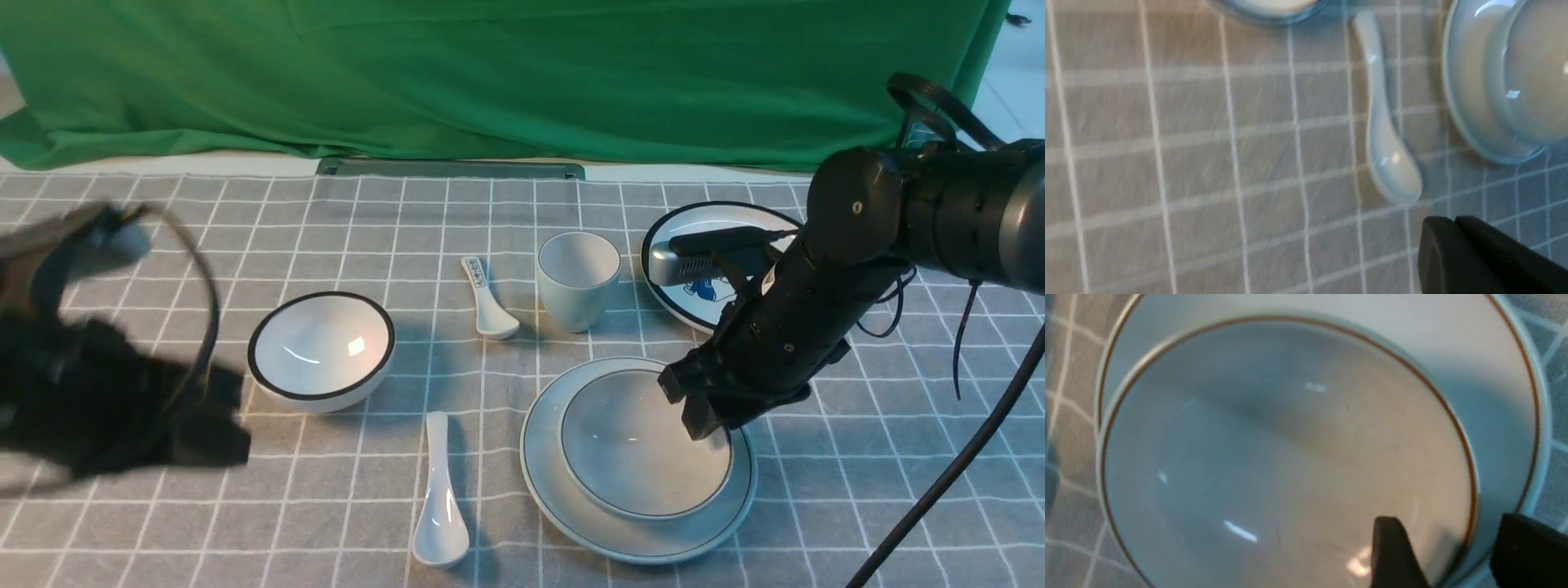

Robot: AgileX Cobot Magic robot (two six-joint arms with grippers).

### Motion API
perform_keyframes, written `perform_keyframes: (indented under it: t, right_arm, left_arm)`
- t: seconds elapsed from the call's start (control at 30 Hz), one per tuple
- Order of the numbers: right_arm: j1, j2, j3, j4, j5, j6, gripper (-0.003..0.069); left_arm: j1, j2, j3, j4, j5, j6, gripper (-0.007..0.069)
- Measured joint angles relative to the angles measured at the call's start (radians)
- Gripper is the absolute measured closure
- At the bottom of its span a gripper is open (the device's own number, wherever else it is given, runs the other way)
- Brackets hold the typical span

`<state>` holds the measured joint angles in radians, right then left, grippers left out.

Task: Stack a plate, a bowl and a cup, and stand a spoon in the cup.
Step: Use the right arm to put the blue rice bowl into the blue large plate in the middle, then use the left arm to grab a blue teacup

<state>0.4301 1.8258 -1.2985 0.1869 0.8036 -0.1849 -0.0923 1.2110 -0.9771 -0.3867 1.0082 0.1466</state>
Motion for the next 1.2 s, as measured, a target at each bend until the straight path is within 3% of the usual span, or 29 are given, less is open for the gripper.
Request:
perform_keyframes:
  t: [0.1, 0.2, 0.23, 0.3, 0.47, 0.6, 0.77, 0.83, 1.0, 1.2]
  right_arm:
    - [0.001, -0.059, -0.014, -0.073, 0.064, 0.012, 0.0307]
    - [0.001, -0.138, -0.015, -0.114, 0.123, 0.015, 0.0412]
    - [0.000, -0.229, -0.005, -0.131, 0.165, 0.018, 0.0536]
    - [0.000, -0.365, 0.031, -0.137, 0.187, 0.021, 0.0608]
    - [0.000, -0.648, 0.147, -0.141, 0.230, 0.044, 0.0636]
    - [0.000, -0.810, 0.224, -0.142, 0.286, 0.072, 0.0636]
    - [0.000, -0.955, 0.298, -0.150, 0.320, 0.095, 0.0637]
    - [0.000, -0.974, 0.317, -0.164, 0.321, 0.097, 0.0637]
    - [0.000, -0.982, 0.341, -0.187, 0.321, 0.097, 0.0639]
    - [0.000, -0.982, 0.345, -0.195, 0.293, 0.091, 0.0640]
  left_arm:
    - [-0.091, 0.113, -0.149, 0.032, 0.000, -0.036, 0.0624]
    - [-0.159, 0.195, -0.253, 0.071, 0.006, -0.089, 0.0624]
    - [-0.217, 0.290, -0.363, 0.118, 0.026, -0.158, 0.0624]
    - [-0.272, 0.392, -0.472, 0.160, 0.061, -0.191, 0.0624]
    - [-0.335, 0.626, -0.742, 0.212, 0.113, -0.285, 0.0600]
    - [-0.348, 0.767, -0.927, 0.230, 0.123, -0.293, 0.0536]
    - [-0.349, 0.941, -1.153, 0.264, 0.155, -0.304, 0.0360]
    - [-0.349, 1.004, -1.221, 0.270, 0.158, -0.311, 0.0244]
    - [-0.349, 1.106, -1.280, 0.270, 0.141, -0.314, 0.0060]
    - [-0.349, 1.162, -1.282, 0.273, 0.129, -0.314, 0.0060]
